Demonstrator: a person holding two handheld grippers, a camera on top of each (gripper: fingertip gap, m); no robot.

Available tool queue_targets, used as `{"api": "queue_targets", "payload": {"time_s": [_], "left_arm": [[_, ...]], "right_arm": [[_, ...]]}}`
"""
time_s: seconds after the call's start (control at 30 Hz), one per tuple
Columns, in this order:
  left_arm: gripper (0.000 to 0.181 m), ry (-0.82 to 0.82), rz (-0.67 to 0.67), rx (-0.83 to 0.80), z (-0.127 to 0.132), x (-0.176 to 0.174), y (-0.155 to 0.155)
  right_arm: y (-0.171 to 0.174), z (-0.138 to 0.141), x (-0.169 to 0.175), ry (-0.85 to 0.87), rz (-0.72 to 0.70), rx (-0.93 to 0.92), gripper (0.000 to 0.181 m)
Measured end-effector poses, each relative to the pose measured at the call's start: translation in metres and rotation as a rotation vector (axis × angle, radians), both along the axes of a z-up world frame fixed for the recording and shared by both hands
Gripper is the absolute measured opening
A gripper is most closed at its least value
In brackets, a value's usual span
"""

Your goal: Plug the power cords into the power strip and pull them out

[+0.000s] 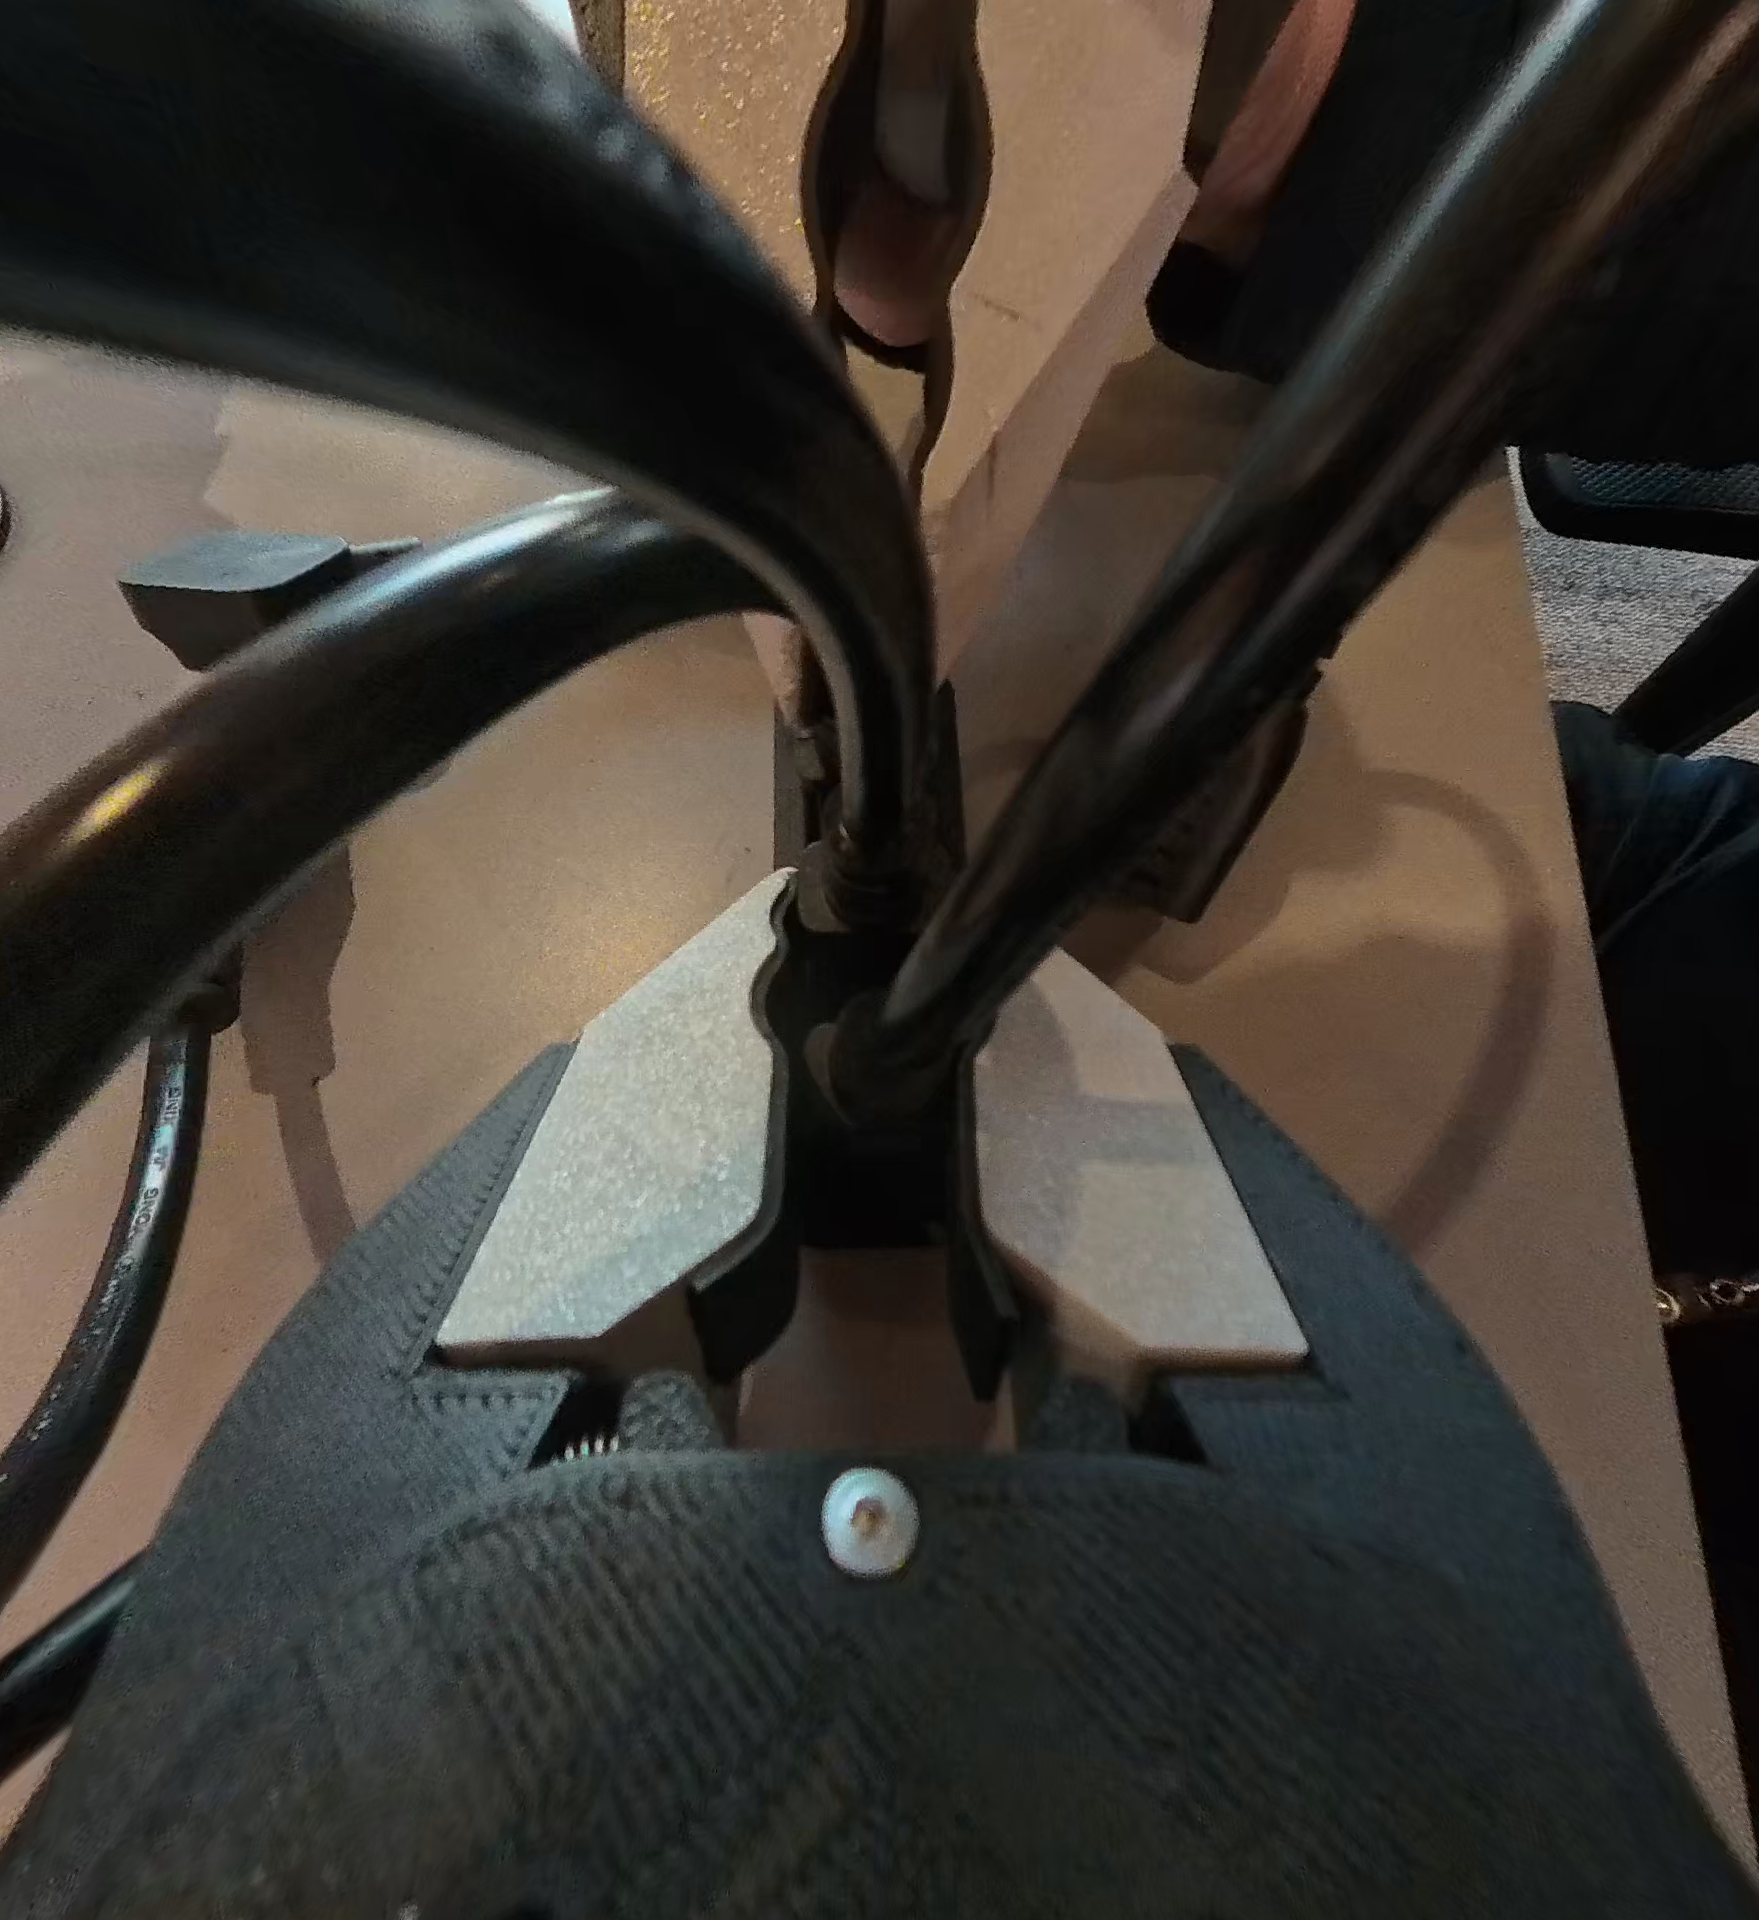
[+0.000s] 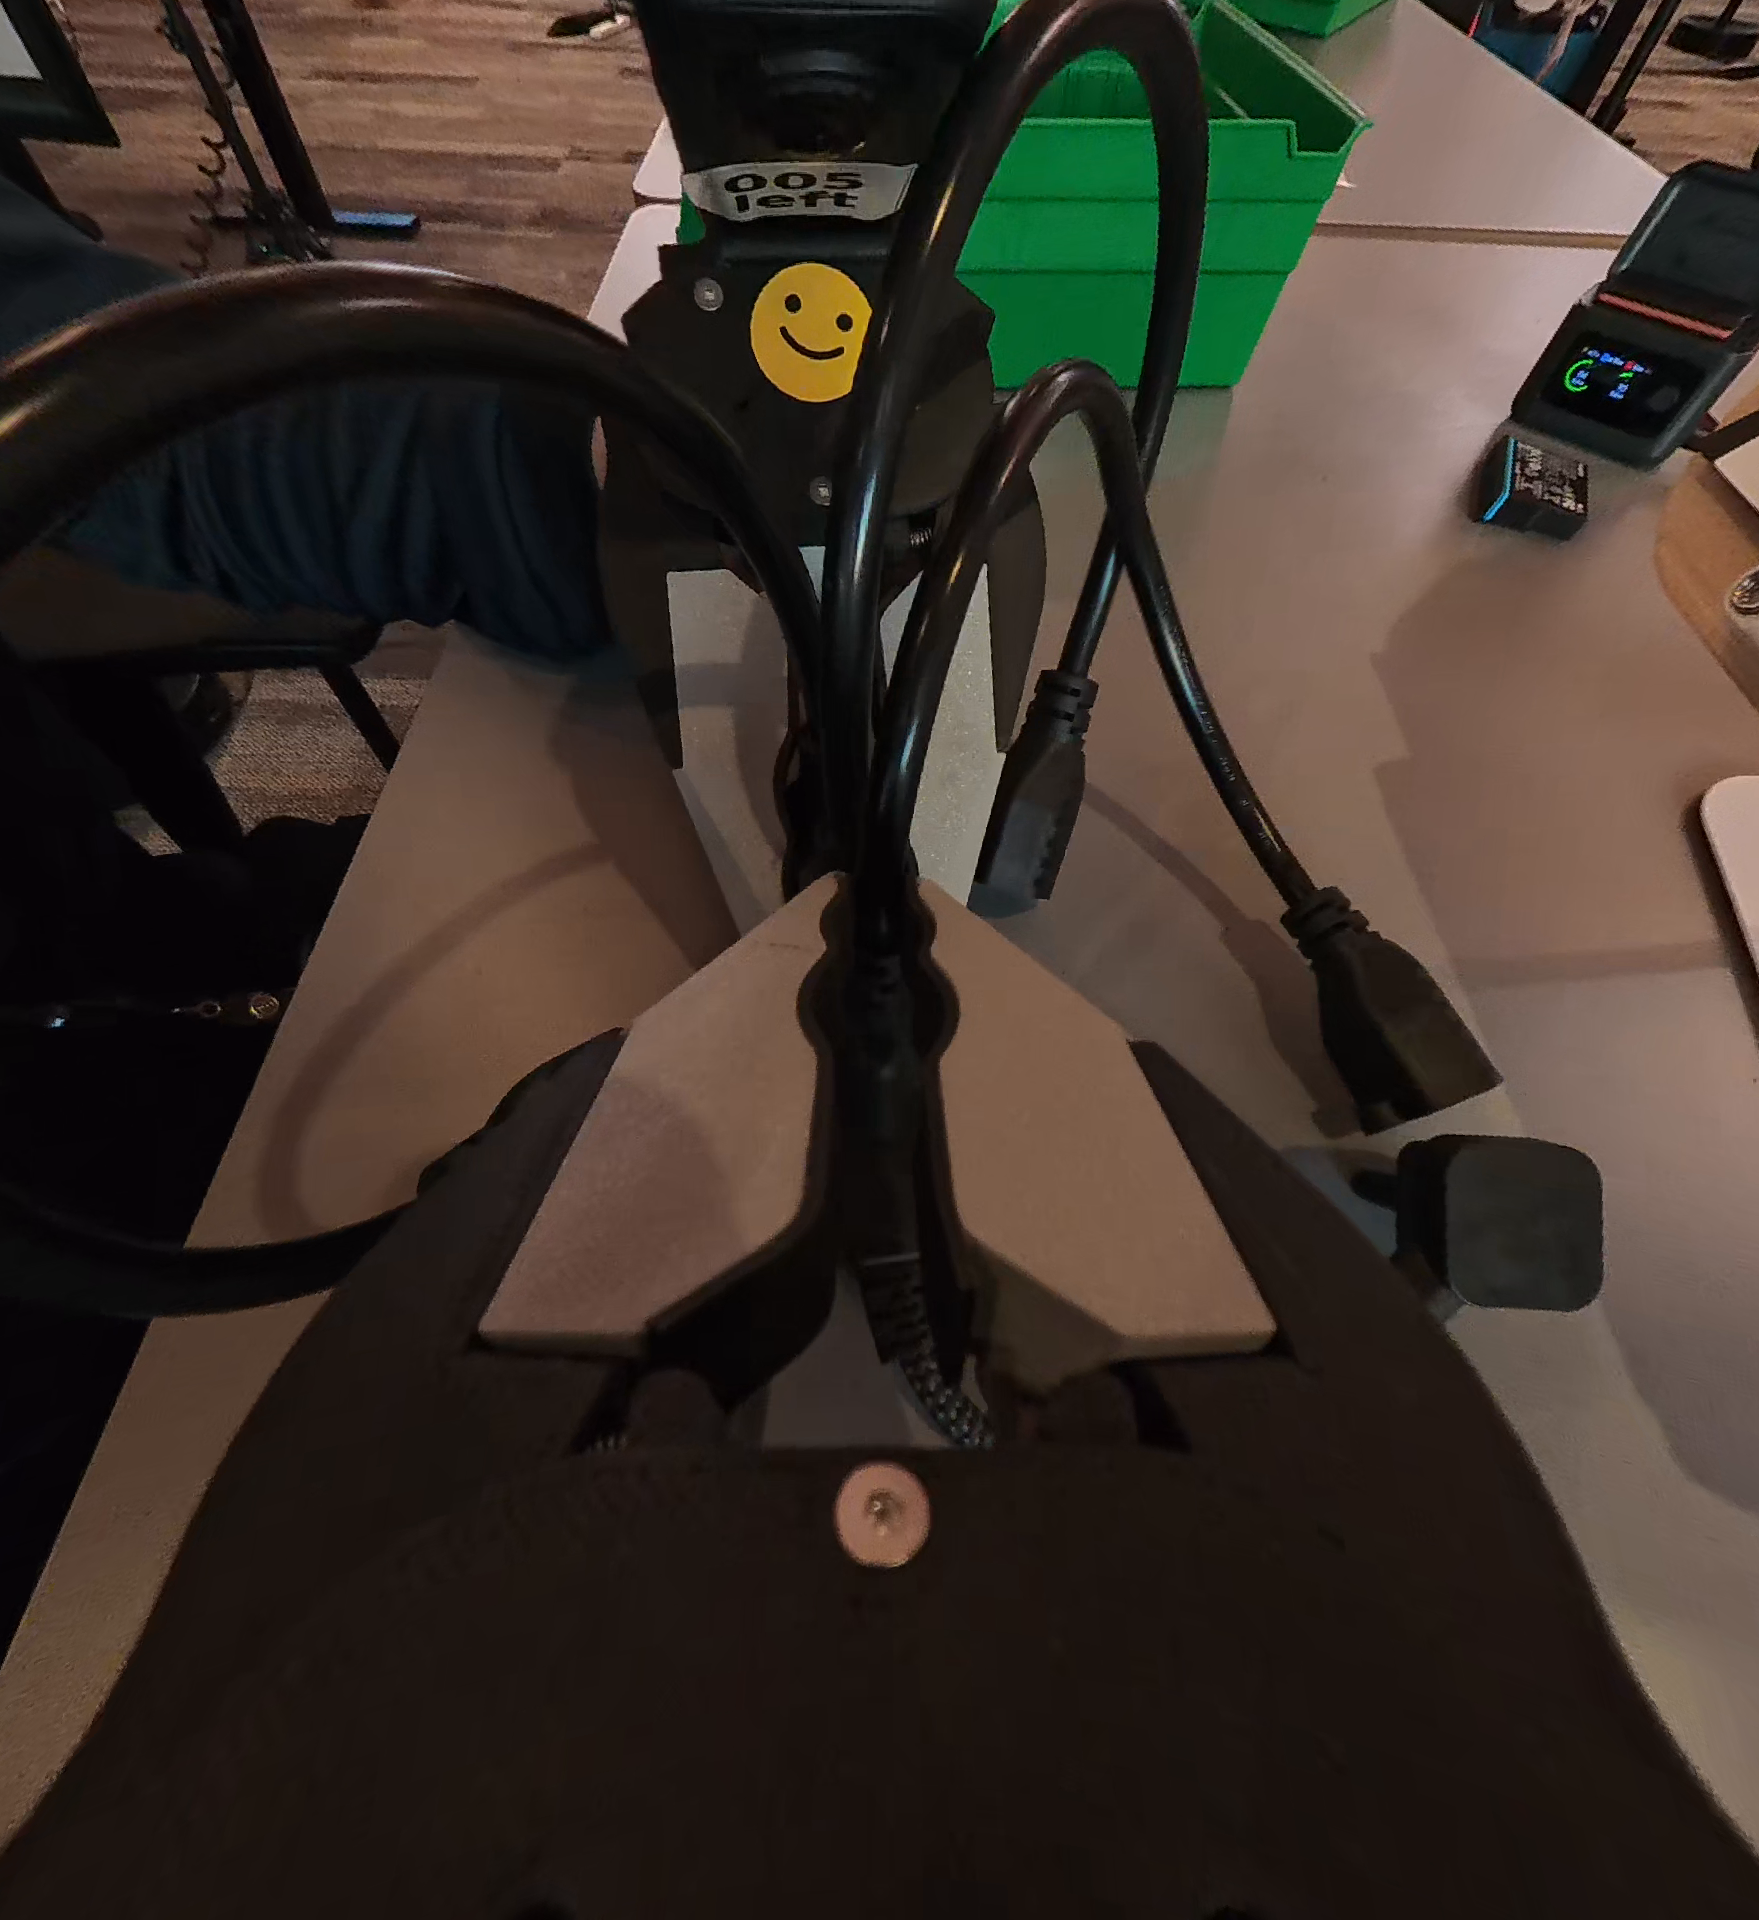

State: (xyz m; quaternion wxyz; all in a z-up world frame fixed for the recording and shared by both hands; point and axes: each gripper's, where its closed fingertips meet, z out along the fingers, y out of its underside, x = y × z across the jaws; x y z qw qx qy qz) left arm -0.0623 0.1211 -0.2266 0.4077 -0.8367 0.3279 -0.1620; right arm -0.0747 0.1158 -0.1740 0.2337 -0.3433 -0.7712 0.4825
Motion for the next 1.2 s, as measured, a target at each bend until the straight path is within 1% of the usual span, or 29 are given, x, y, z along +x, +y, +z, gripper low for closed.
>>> {"api": "queue_targets", "payload": {"time_s": [0.23, 0.37, 0.6, 0.77, 0.83, 1.07, 1.2], "left_arm": [[0.025, -0.029, -0.013, 0.001, 0.001, -0.001, -0.001], [0.025, -0.025, -0.016, 0.028, 0.001, 0.0, 0.0], [0.026, -0.024, -0.012, 0.042, 0.001, 0.001, 0.002], [0.025, -0.023, -0.016, 0.036, 0.001, -0.002, -0.001], [0.025, -0.029, -0.017, 0.031, 0.001, -0.004, -0.002], [0.025, -0.044, -0.011, 0.02, 0.001, -0.005, -0.002], [0.025, -0.025, 0.0, 0.0, 0.0, -0.008, -0.003]], "right_arm": [[-0.001, 0.001, -0.002, 0.011, 0.009, -0.049, 0.006], [-0.005, -0.003, -0.005, -0.018, 0.02, -0.089, 0.006], [0.0, -0.003, -0.002, 0.002, 0.008, -0.006, 0.008], [0.006, 0.002, 0.005, 0.003, 0.011, -0.034, 0.008], [0.007, 0.003, 0.006, 0.004, 0.013, -0.046, 0.0], [0.005, 0.003, 0.004, 0.01, 0.019, -0.08, 0.0], [0.004, 0.003, 0.005, 0.017, 0.022, -0.038, 0.0]]}}
